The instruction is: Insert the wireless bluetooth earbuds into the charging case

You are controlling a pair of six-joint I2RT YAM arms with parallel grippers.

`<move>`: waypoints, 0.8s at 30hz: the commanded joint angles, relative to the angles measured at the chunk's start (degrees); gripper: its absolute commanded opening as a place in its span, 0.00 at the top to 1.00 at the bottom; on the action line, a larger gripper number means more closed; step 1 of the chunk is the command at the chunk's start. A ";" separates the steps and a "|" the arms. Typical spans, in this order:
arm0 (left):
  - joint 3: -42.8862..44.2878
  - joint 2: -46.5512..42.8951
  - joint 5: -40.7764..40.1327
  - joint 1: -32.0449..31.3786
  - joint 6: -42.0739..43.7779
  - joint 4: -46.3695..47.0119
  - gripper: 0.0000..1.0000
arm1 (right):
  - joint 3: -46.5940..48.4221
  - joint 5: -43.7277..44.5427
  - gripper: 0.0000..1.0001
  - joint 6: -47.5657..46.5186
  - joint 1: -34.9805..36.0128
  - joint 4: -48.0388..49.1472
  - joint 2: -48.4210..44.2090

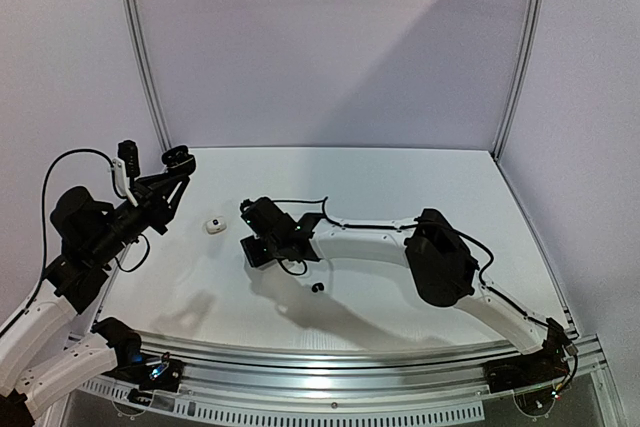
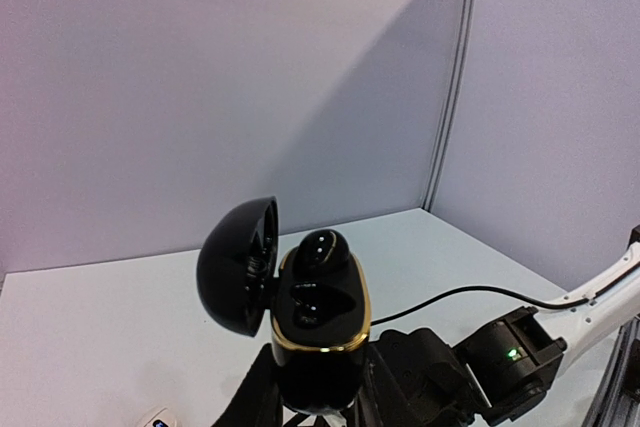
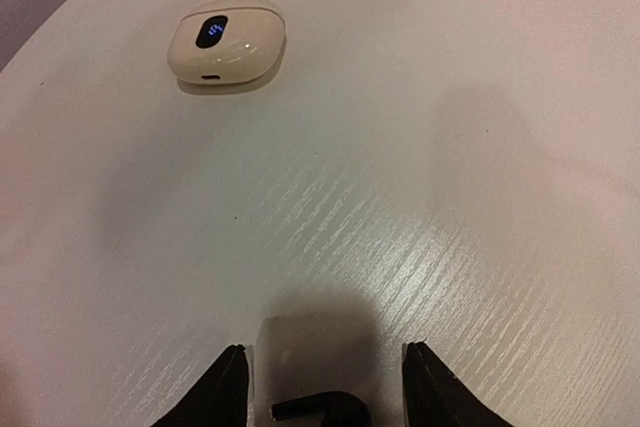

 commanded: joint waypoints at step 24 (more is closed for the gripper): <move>-0.38 0.28 0.47 0.69 0.13 0.16 1.00 | -12.16 -0.88 0.76 -6.69 2.59 -3.31 -5.32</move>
